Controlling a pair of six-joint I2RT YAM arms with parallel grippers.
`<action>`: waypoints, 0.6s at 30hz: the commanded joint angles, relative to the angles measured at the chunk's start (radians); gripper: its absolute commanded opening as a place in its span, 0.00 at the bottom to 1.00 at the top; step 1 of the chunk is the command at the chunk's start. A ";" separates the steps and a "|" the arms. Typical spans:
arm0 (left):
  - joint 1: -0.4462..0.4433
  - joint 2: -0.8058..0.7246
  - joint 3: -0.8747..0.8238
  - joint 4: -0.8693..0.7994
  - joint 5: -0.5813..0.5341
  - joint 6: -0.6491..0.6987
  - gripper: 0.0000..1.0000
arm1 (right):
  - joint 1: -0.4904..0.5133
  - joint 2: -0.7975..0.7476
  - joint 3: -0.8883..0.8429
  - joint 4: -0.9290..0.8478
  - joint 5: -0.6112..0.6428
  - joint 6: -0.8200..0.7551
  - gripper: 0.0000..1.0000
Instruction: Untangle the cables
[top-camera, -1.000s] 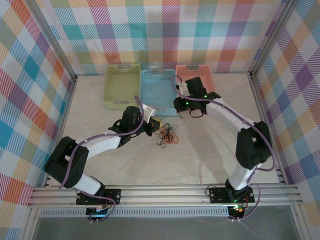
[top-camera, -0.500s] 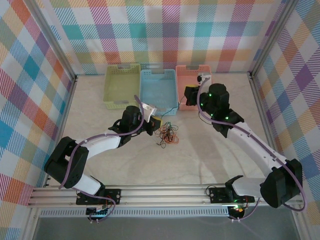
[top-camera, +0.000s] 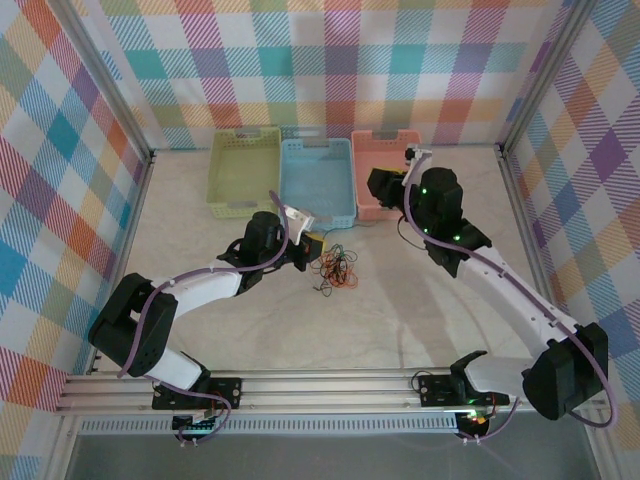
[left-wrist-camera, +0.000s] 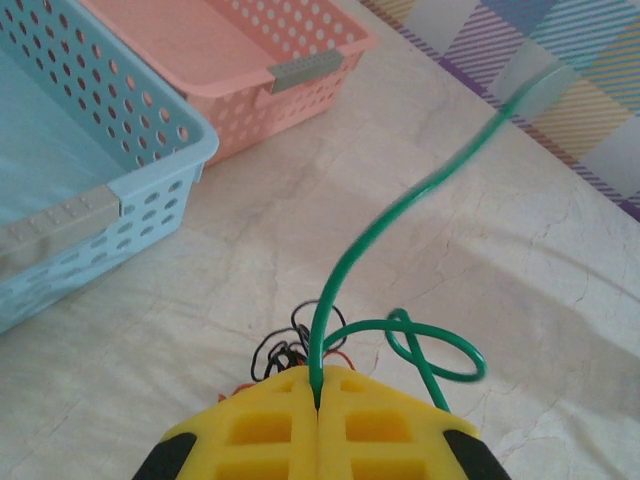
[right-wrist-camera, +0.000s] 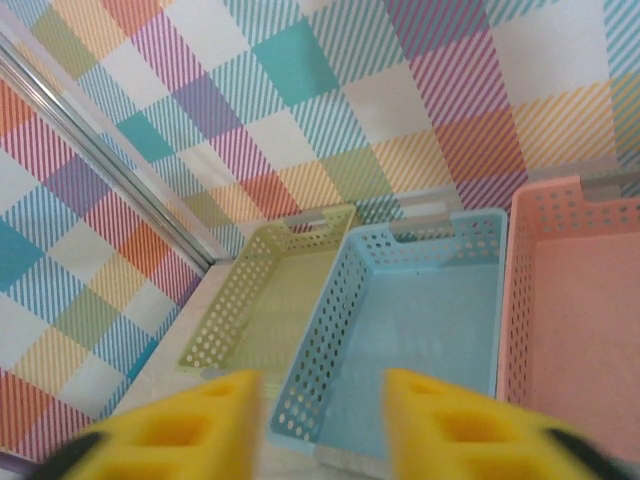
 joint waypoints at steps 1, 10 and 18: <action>-0.003 -0.016 0.000 -0.018 0.002 0.013 0.00 | -0.005 0.000 0.054 -0.010 -0.027 -0.116 0.61; -0.003 -0.030 -0.015 0.008 -0.024 -0.005 0.00 | -0.005 -0.108 -0.134 0.018 -0.323 -0.362 0.66; -0.002 -0.051 -0.032 0.017 -0.102 -0.030 0.00 | 0.012 -0.041 -0.267 -0.020 -0.599 -0.435 0.54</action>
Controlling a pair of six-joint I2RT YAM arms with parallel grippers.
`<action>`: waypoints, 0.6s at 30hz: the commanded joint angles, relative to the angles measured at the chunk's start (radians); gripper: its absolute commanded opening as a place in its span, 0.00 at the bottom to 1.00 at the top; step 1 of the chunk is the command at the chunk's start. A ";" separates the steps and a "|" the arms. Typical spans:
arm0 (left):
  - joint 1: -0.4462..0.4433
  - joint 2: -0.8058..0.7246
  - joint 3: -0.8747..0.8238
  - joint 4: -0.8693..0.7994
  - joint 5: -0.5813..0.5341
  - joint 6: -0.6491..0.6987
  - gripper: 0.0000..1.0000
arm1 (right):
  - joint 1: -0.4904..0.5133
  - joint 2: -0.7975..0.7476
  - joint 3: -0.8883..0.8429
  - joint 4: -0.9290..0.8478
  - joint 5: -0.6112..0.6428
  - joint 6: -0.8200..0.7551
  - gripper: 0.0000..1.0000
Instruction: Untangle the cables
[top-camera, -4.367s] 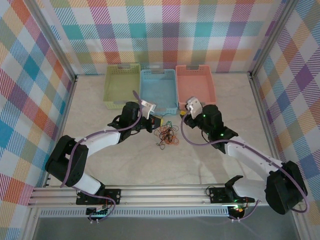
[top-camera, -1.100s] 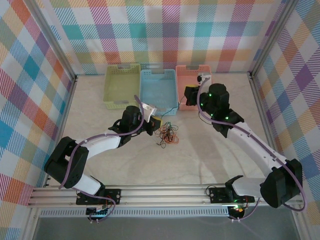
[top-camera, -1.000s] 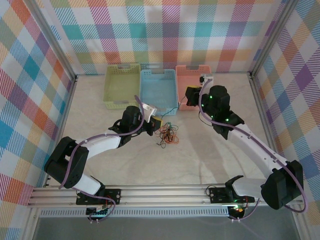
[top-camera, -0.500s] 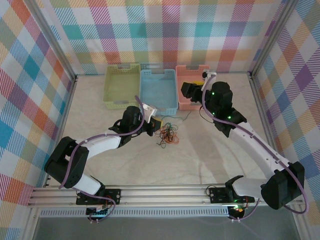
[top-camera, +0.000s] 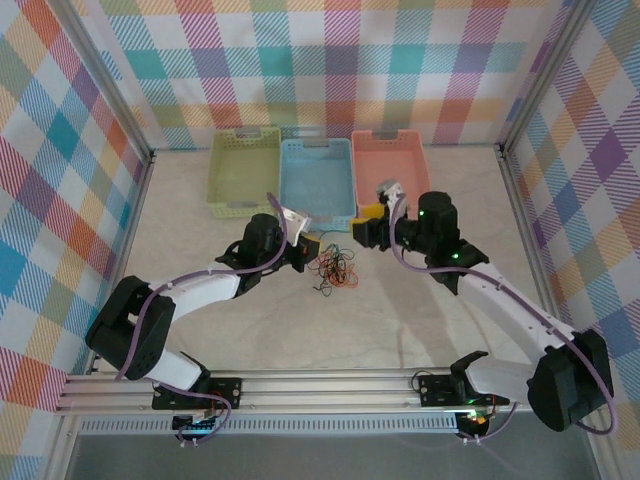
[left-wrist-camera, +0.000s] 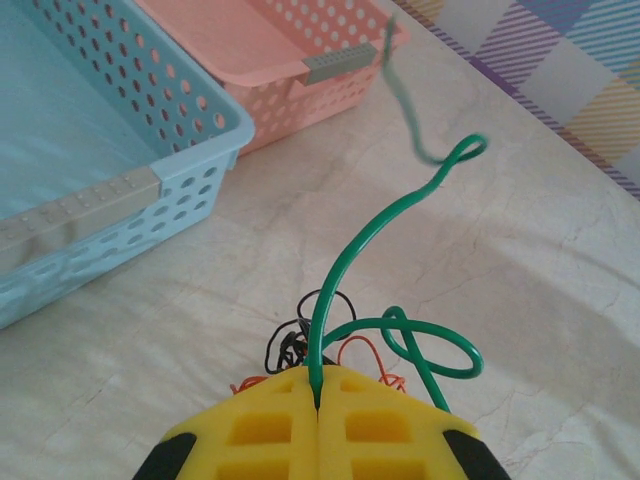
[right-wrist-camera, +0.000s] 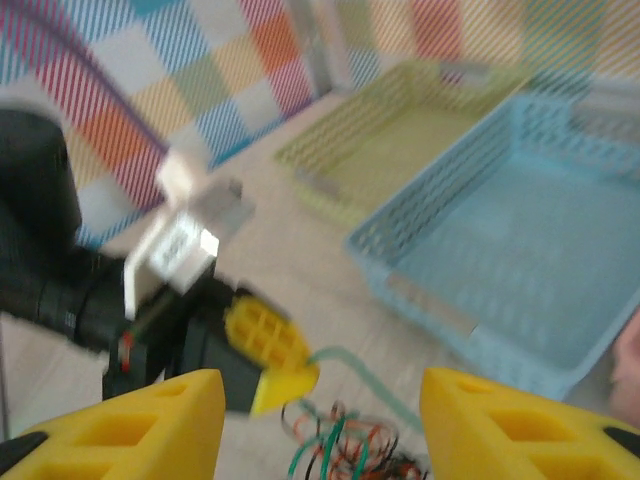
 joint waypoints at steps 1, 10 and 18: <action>-0.002 -0.030 -0.009 0.016 -0.048 -0.028 0.00 | 0.016 0.021 -0.041 -0.011 -0.133 -0.073 0.54; -0.002 -0.050 -0.033 0.044 -0.133 -0.062 0.00 | 0.072 0.161 -0.025 -0.013 -0.119 0.039 0.45; -0.002 -0.053 -0.032 0.039 -0.177 -0.080 0.00 | 0.112 0.185 0.000 -0.026 -0.117 0.106 0.33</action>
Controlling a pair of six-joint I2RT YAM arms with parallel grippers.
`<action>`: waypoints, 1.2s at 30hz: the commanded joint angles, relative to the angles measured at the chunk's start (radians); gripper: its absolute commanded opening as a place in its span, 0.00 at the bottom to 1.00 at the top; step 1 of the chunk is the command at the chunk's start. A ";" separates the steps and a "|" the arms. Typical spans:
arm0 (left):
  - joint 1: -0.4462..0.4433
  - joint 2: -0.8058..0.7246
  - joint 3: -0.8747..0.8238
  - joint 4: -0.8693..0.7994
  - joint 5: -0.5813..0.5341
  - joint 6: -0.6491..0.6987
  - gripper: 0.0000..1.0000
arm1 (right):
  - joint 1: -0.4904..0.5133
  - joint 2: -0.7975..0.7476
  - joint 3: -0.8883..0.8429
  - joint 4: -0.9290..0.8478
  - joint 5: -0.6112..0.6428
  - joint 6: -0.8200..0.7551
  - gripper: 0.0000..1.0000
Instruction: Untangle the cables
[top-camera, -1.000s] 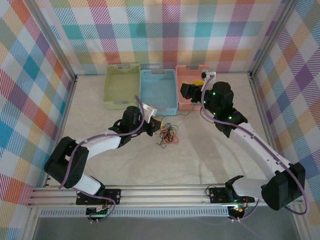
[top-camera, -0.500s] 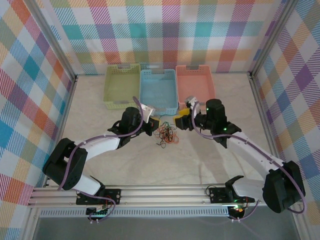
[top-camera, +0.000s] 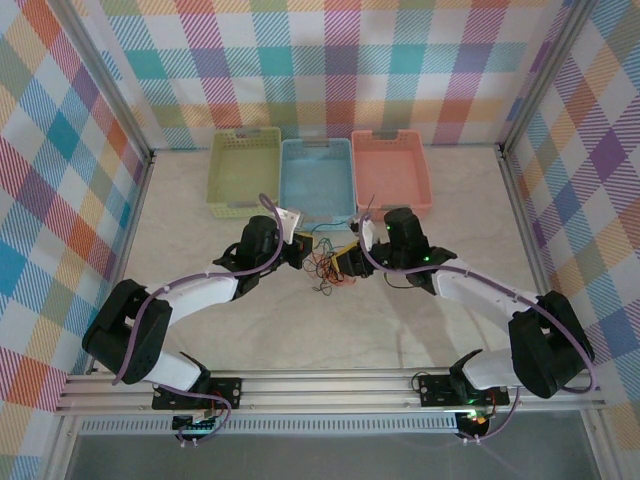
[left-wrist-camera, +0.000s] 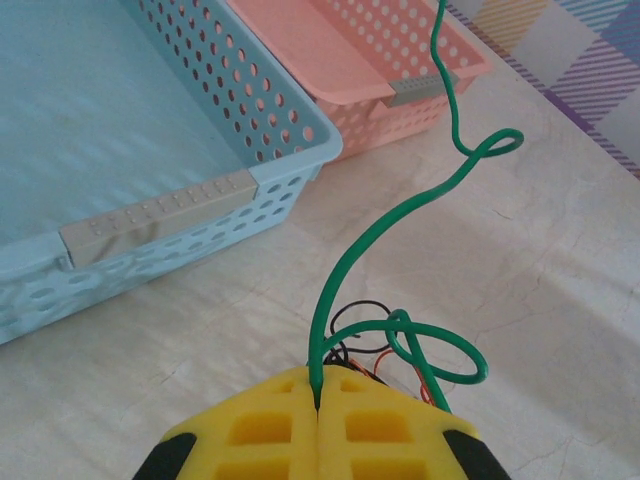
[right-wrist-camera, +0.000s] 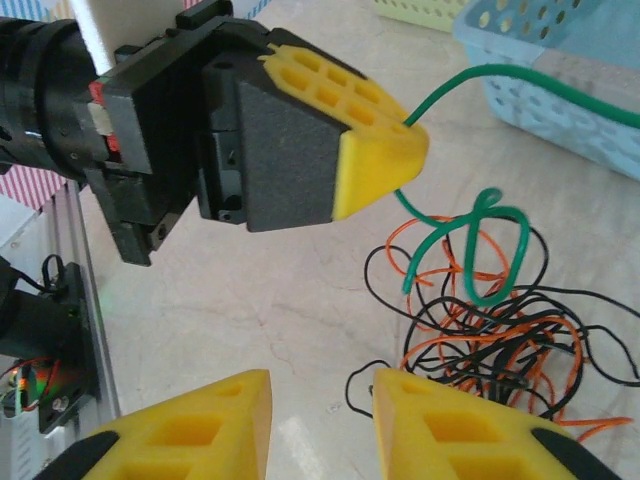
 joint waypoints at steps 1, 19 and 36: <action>-0.002 -0.030 -0.013 0.035 -0.034 -0.015 0.00 | 0.006 0.036 0.058 0.010 -0.045 0.035 0.34; -0.002 -0.036 -0.016 0.036 -0.052 -0.018 0.00 | 0.031 0.267 0.149 0.090 -0.009 0.099 0.51; -0.002 -0.036 -0.016 0.034 -0.049 -0.016 0.00 | 0.037 0.331 0.194 0.158 0.093 0.205 0.39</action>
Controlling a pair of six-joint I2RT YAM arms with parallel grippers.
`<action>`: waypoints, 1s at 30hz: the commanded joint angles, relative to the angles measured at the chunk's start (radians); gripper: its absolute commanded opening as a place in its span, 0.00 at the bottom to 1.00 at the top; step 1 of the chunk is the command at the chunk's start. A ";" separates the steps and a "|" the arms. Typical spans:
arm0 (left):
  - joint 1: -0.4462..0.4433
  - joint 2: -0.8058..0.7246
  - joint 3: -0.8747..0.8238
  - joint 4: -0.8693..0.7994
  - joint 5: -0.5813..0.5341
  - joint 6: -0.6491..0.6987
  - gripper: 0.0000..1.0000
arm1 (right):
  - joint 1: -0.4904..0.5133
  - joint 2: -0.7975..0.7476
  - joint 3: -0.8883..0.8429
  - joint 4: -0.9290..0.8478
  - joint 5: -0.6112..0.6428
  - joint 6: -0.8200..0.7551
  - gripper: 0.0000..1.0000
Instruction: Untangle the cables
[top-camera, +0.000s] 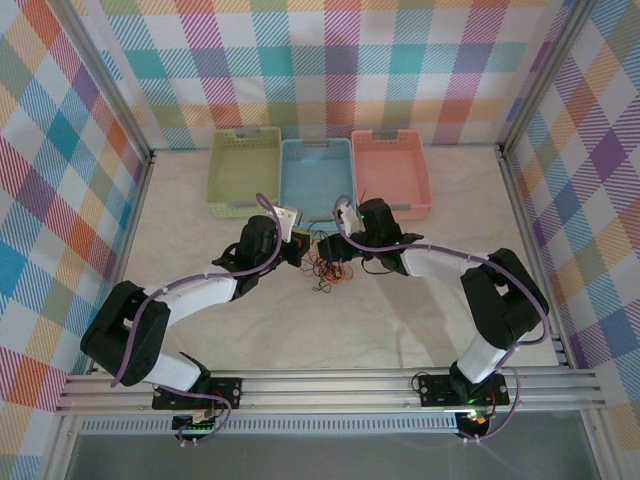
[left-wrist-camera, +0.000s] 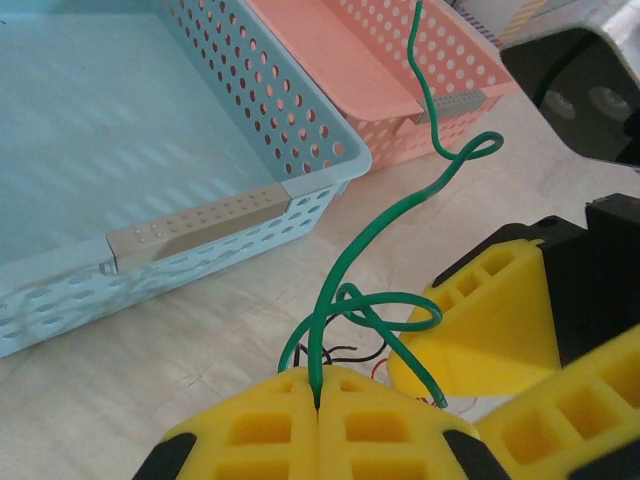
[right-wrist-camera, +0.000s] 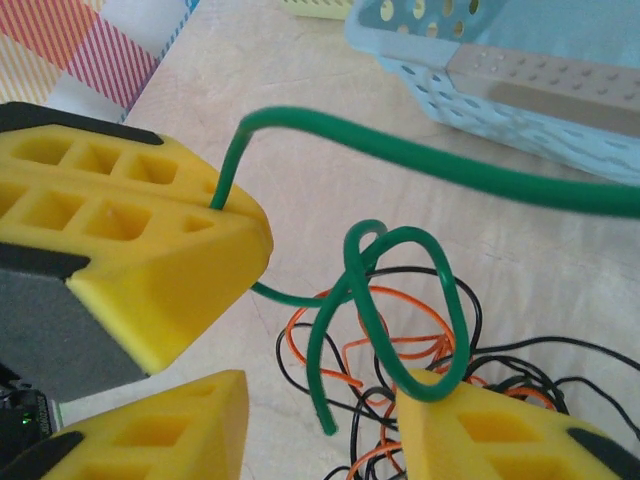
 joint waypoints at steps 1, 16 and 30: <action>-0.002 -0.028 -0.015 0.033 0.001 -0.005 0.00 | 0.006 0.015 0.034 0.034 0.010 0.020 0.35; -0.002 -0.044 -0.024 0.026 -0.035 -0.001 0.00 | 0.001 -0.066 -0.055 -0.031 0.155 -0.207 0.00; 0.001 -0.088 -0.051 0.014 -0.144 -0.004 0.00 | 0.000 -0.122 -0.159 -0.043 0.116 -0.609 0.00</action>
